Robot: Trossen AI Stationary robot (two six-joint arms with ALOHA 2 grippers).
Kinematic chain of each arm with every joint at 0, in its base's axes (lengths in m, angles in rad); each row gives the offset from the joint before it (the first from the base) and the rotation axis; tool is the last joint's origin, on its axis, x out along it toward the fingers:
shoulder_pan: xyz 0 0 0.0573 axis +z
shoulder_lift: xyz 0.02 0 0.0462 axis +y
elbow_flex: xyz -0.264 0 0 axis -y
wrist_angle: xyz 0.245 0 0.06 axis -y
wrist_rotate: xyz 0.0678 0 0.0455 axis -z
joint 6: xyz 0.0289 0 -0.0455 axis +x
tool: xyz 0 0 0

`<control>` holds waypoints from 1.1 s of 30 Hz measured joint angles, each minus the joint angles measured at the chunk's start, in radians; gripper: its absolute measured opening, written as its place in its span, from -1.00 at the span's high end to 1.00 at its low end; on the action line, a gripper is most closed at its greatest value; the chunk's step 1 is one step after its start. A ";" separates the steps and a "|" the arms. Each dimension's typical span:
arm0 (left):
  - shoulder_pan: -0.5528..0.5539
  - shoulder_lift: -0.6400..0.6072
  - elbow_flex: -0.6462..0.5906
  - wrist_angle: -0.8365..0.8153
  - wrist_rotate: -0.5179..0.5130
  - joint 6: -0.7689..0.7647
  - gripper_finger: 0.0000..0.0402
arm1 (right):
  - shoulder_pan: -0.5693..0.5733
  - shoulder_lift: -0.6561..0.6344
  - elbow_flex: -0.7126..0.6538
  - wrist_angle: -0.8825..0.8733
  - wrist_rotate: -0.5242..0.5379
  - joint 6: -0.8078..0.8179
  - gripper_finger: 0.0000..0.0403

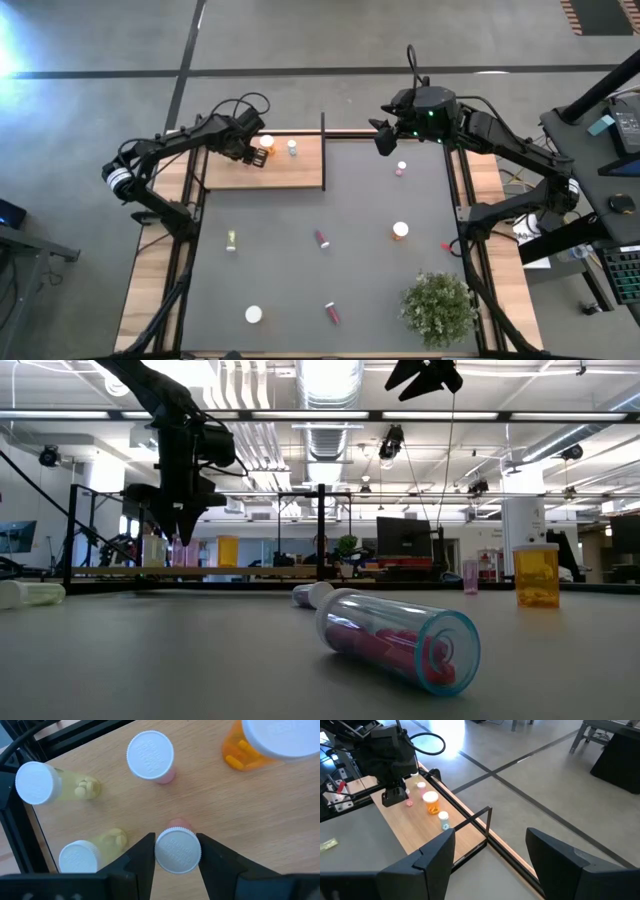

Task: Pick and place medicine bottles onto shelf by color
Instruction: Put the left pink pill bottle on the shelf aligned with the other pink pill bottle, then put the left orange pill bottle on the shelf aligned with the other orange pill bottles

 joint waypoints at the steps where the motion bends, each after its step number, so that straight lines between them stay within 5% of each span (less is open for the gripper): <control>1: 0.000 0.000 0.000 0.000 0.000 0.000 0.39 | 0.000 0.000 0.000 0.000 0.000 0.000 -0.16; 11: 0.000 0.000 0.000 0.000 -0.001 0.023 0.38 | 0.000 0.000 0.000 0.000 0.000 0.000 -0.16; 22: 0.000 -0.010 0.012 0.000 -0.007 0.022 0.15 | 0.000 0.000 0.000 0.000 0.000 0.000 -0.16; 33: -0.030 -0.169 0.073 0.006 -0.018 0.051 0.06 | 0.000 0.000 0.000 0.000 0.000 0.000 -0.16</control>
